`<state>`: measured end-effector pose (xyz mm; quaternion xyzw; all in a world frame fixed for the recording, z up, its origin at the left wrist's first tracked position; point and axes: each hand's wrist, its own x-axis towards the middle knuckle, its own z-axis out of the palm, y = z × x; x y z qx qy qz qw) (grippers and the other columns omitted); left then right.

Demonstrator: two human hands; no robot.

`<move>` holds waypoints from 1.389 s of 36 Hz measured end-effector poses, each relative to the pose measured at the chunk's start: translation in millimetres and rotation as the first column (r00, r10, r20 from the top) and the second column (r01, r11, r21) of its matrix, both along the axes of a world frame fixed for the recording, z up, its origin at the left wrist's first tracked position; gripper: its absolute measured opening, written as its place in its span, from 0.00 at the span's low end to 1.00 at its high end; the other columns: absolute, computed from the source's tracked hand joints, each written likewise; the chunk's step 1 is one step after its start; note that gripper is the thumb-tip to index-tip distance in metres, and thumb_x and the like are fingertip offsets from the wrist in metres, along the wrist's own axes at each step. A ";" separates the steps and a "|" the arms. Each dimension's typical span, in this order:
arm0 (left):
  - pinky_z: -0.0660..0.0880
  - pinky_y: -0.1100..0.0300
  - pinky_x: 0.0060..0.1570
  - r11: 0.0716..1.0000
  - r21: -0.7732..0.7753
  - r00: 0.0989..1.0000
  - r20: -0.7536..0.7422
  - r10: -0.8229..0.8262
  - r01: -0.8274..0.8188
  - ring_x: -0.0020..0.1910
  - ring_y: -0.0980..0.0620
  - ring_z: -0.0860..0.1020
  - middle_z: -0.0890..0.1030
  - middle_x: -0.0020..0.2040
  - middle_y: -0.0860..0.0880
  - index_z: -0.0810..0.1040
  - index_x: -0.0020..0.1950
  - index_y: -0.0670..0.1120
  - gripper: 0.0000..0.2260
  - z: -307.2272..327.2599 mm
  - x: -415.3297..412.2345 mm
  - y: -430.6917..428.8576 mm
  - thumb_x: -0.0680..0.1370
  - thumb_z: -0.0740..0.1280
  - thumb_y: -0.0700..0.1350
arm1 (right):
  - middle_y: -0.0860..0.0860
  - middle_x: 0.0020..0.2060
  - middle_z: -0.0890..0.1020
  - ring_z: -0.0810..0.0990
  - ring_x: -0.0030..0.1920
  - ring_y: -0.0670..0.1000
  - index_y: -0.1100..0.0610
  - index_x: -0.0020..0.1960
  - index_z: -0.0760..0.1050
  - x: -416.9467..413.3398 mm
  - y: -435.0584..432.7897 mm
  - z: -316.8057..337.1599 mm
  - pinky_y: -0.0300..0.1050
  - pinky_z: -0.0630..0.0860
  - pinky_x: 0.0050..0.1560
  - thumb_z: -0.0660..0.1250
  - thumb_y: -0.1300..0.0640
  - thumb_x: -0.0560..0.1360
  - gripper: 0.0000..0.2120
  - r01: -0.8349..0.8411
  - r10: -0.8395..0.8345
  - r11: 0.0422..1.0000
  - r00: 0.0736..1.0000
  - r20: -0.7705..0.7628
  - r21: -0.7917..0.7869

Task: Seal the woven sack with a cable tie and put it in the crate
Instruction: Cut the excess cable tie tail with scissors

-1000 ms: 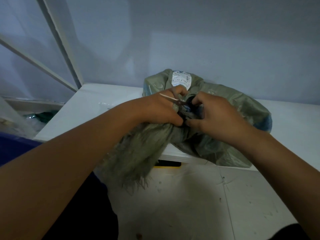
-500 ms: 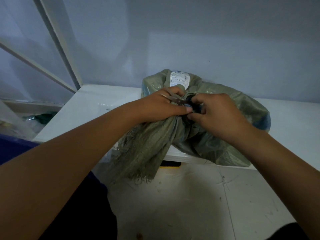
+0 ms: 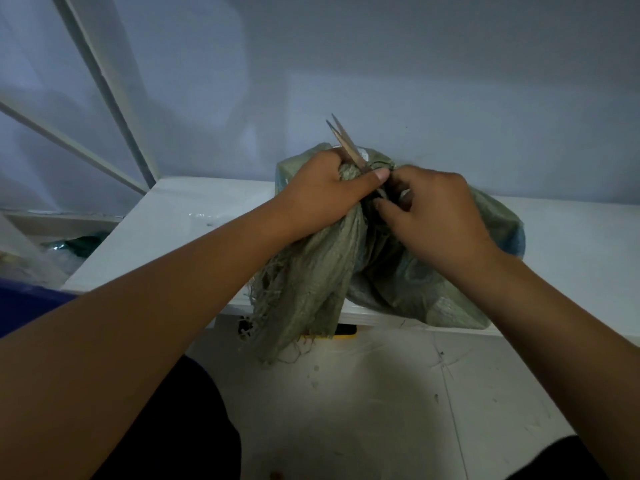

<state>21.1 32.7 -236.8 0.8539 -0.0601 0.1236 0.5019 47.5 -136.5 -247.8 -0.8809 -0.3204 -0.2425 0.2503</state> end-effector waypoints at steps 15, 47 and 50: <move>0.79 0.65 0.49 0.983 -0.132 0.988 0.070 0.141 -0.131 0.46 0.63 0.82 0.83 0.48 0.56 0.79 0.55 0.47 0.17 2.1 11.9 -47.1 0.74 0.72 0.58 | 0.52 0.44 0.85 0.82 0.43 0.51 0.59 0.52 0.81 4.9 -26.8 6.0 0.47 0.78 0.46 0.71 0.52 0.75 0.11 0.111 -0.086 0.965 0.990 -0.112 0.239; 0.70 0.59 0.56 0.919 0.347 0.929 -0.367 -0.052 0.188 0.65 0.46 0.73 0.71 0.70 0.47 0.55 0.79 0.54 0.44 -34.7 56.4 -172.5 0.69 0.76 0.50 | 0.55 0.30 0.84 0.85 0.29 0.54 0.64 0.40 0.82 69.1 -179.6 -60.5 0.55 0.85 0.41 0.78 0.46 0.67 0.19 0.725 -0.462 0.682 0.531 -0.710 0.098; 0.69 0.60 0.53 0.922 0.354 0.938 -0.346 -0.024 0.155 0.64 0.46 0.73 0.71 0.69 0.46 0.55 0.79 0.52 0.42 -39.1 56.7 -184.0 0.70 0.75 0.46 | 0.54 0.31 0.84 0.84 0.29 0.52 0.62 0.40 0.82 70.5 -193.6 -72.4 0.51 0.85 0.42 0.76 0.46 0.69 0.18 0.755 -0.542 0.655 0.468 -0.698 -0.002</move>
